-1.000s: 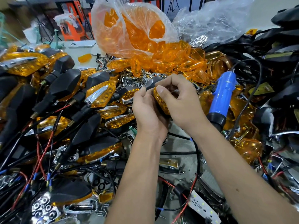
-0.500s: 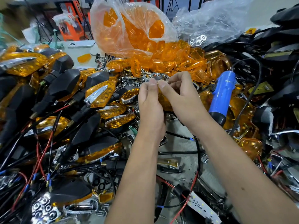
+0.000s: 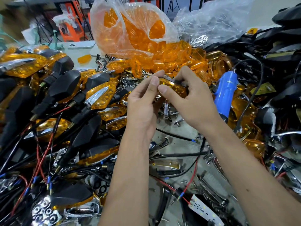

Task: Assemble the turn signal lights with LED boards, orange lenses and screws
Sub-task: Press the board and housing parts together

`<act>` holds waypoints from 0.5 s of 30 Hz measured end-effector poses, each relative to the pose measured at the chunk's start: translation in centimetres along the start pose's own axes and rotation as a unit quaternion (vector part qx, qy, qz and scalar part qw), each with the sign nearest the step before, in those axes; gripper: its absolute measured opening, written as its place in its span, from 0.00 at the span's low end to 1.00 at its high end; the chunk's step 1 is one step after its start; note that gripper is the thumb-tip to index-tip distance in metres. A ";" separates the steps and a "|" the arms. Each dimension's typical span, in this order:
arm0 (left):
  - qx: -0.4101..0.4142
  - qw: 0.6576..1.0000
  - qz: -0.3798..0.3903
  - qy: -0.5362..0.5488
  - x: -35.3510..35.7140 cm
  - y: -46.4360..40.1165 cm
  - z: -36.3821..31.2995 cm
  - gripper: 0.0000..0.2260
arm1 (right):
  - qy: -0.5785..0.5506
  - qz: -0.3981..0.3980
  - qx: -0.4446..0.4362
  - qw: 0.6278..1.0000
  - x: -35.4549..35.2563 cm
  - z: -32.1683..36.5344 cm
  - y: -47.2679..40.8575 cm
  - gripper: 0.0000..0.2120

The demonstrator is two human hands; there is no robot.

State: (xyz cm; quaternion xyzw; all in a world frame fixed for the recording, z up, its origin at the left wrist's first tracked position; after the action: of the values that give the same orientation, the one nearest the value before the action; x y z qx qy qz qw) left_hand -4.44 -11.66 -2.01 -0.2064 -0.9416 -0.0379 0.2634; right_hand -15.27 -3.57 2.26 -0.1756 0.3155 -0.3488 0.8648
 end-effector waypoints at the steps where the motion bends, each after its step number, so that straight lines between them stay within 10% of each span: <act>1: 0.002 1.000 0.005 0.011 0.1 0.1 0.0 0.16 | -0.001 -0.010 -0.011 1.000 -0.2 0.2 0.0 0.21; 15: 0.072 0.997 -0.012 0.000 -0.1 0.4 -0.9 0.13 | -0.084 -0.020 -0.032 0.996 0.0 0.7 0.4 0.19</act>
State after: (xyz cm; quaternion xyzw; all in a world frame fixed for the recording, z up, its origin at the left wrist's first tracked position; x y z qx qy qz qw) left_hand -3.76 -11.47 -1.34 -0.1758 -0.9443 0.0265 0.2767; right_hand -14.61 -3.25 2.61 -0.2378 0.2495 -0.3399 0.8750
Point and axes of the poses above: each hand's wrist, its own y-axis away from the middle knuckle, its own x-axis out of the palm, z = x × y, the point moved 8 cm from there along -y, towards the middle knuckle, and after that the axes turned 5 degrees about -z, right-handed, at the moved point
